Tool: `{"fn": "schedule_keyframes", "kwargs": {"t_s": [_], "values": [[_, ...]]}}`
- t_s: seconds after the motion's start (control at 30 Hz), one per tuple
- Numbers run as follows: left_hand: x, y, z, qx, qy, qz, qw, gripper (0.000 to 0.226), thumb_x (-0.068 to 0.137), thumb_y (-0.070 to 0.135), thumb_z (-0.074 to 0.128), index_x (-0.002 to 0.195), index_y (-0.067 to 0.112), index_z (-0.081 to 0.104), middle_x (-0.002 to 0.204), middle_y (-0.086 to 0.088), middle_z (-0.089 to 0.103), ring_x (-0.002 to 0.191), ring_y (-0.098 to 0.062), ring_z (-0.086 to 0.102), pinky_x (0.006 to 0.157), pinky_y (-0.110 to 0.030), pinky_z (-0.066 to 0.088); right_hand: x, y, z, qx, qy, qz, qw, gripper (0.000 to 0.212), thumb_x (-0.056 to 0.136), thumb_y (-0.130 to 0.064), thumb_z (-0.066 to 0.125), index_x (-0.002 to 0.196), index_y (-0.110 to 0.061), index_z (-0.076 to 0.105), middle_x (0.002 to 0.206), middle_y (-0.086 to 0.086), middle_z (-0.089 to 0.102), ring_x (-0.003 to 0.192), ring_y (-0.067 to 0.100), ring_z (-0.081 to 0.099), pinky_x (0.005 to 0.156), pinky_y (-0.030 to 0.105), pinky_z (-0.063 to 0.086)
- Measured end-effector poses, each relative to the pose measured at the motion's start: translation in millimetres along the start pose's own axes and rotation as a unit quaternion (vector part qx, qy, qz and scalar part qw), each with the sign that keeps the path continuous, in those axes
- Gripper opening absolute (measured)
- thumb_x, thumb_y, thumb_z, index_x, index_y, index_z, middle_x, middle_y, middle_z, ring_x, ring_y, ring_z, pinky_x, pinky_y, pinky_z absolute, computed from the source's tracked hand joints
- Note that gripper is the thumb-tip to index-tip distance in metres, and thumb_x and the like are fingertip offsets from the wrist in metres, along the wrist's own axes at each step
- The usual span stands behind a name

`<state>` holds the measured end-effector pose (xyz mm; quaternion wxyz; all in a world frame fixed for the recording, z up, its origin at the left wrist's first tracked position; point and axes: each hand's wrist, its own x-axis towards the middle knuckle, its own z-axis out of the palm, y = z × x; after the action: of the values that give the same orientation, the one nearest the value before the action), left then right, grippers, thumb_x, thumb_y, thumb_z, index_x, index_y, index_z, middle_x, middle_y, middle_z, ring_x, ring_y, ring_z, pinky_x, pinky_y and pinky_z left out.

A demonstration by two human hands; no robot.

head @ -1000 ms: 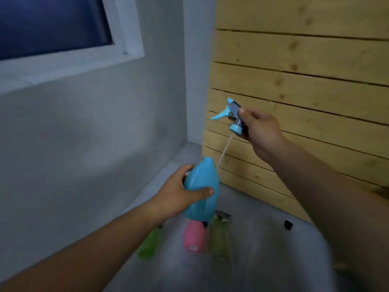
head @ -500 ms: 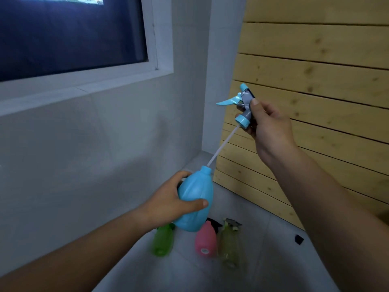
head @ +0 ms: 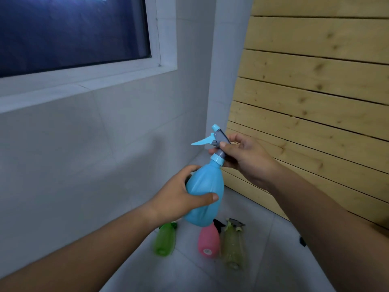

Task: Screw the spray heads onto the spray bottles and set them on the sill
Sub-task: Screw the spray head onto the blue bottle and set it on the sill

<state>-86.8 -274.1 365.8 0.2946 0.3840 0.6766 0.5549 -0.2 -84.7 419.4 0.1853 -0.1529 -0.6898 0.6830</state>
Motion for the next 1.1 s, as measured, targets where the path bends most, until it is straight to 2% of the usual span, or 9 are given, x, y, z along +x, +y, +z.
{"fn": "schedule_keyframes", "kwargs": {"t_s": [0.13, 0.3, 0.4, 0.5, 0.67, 0.77, 0.83, 0.93, 1.1], "values": [[1.2, 4.4, -2.2, -0.009, 0.004, 0.011, 1.000, 0.049, 0.076, 0.026, 0.089, 0.118, 0.036, 0.065, 0.103, 0.013, 0.075, 0.090, -0.005, 0.074, 0.068, -0.018, 0.059, -2.2, 3.8, -3.4, -0.052, -0.074, 0.017, 0.996, 0.040, 0.085, -0.012, 0.070, 0.122, -0.021, 0.055, 0.114, 0.012, 0.071, 0.105, 0.020, 0.071, 0.086, 0.033, 0.058], [-1.6, 8.6, -5.4, -0.015, -0.032, 0.013, 0.999, 0.050, 0.079, 0.020, 0.087, 0.124, 0.035, 0.068, 0.111, 0.008, 0.076, 0.097, -0.011, 0.075, 0.075, -0.024, 0.062, -5.1, -4.3, -15.4, -0.140, -0.135, 0.015, 0.981, 0.045, 0.087, -0.010, 0.070, 0.127, -0.022, 0.054, 0.113, 0.001, 0.072, 0.108, 0.015, 0.069, 0.088, 0.032, 0.058], [-2.6, 12.4, -6.8, -0.019, -0.050, 0.008, 0.999, 0.052, 0.080, 0.026, 0.086, 0.125, 0.042, 0.067, 0.116, 0.009, 0.075, 0.102, -0.011, 0.074, 0.080, -0.028, 0.063, -6.6, -8.0, -20.5, -0.151, -0.160, 0.015, 0.975, 0.044, 0.088, -0.011, 0.070, 0.127, -0.022, 0.054, 0.115, 0.003, 0.072, 0.110, 0.019, 0.068, 0.092, 0.036, 0.057], [-3.1, 14.5, -6.4, -0.038, -0.055, 0.000, 0.998, 0.050, 0.078, 0.030, 0.086, 0.122, 0.046, 0.069, 0.116, 0.009, 0.076, 0.103, -0.012, 0.074, 0.084, -0.032, 0.064, -6.1, -7.6, -22.4, -0.157, -0.156, 0.004, 0.975, 0.041, 0.088, -0.013, 0.070, 0.126, -0.022, 0.056, 0.116, 0.005, 0.072, 0.111, 0.024, 0.067, 0.093, 0.040, 0.055], [-2.6, 12.6, -4.4, -0.015, -0.020, 0.014, 1.000, 0.055, 0.072, 0.028, 0.091, 0.120, 0.043, 0.068, 0.111, 0.012, 0.075, 0.096, -0.005, 0.074, 0.071, -0.019, 0.060, -5.4, -1.1, -18.9, -0.154, -0.120, -0.017, 0.981, 0.034, 0.085, -0.017, 0.073, 0.117, -0.022, 0.062, 0.109, 0.004, 0.073, 0.098, 0.016, 0.069, 0.080, 0.030, 0.056], [0.0, 14.0, -2.3, 0.039, 0.028, -0.006, 0.999, 0.081, 0.055, 0.046, 0.095, 0.126, 0.038, 0.056, 0.112, 0.017, 0.069, 0.095, 0.002, 0.071, 0.072, -0.018, 0.059, -5.5, 3.5, -12.1, -0.099, -0.087, -0.007, 0.991, 0.019, 0.083, -0.023, 0.076, 0.101, -0.020, 0.070, 0.095, -0.001, 0.076, 0.088, 0.013, 0.072, 0.072, 0.024, 0.056], [3.6, 13.1, 0.2, 0.069, 0.047, -0.011, 0.996, 0.070, 0.051, 0.056, 0.091, 0.110, 0.036, 0.061, 0.100, 0.016, 0.072, 0.087, 0.001, 0.072, 0.070, -0.022, 0.060, -5.8, 9.2, -4.8, -0.048, -0.052, 0.013, 0.997, 0.022, 0.083, -0.025, 0.076, 0.102, -0.015, 0.071, 0.096, 0.003, 0.078, 0.089, 0.017, 0.074, 0.071, 0.024, 0.057], [1.8, 14.5, 3.7, 0.072, 0.046, -0.029, 0.996, 0.062, 0.059, 0.069, 0.081, 0.110, 0.042, 0.059, 0.098, 0.015, 0.072, 0.083, 0.000, 0.072, 0.063, -0.020, 0.057, -7.9, 16.9, 6.0, -0.001, -0.026, 0.043, 0.999, 0.031, 0.084, -0.028, 0.075, 0.109, -0.009, 0.071, 0.101, 0.007, 0.078, 0.092, 0.019, 0.075, 0.075, 0.028, 0.058], [-5.5, 17.0, 2.8, 0.040, 0.033, -0.053, 0.997, 0.059, 0.075, 0.069, 0.072, 0.120, 0.038, 0.052, 0.102, 0.014, 0.070, 0.080, 0.006, 0.071, 0.057, -0.013, 0.054, -7.8, 16.6, 9.7, 0.044, -0.042, 0.083, 0.995, 0.010, 0.088, -0.021, 0.070, 0.089, -0.012, 0.074, 0.092, 0.003, 0.078, 0.088, 0.016, 0.074, 0.079, 0.030, 0.057]]}}
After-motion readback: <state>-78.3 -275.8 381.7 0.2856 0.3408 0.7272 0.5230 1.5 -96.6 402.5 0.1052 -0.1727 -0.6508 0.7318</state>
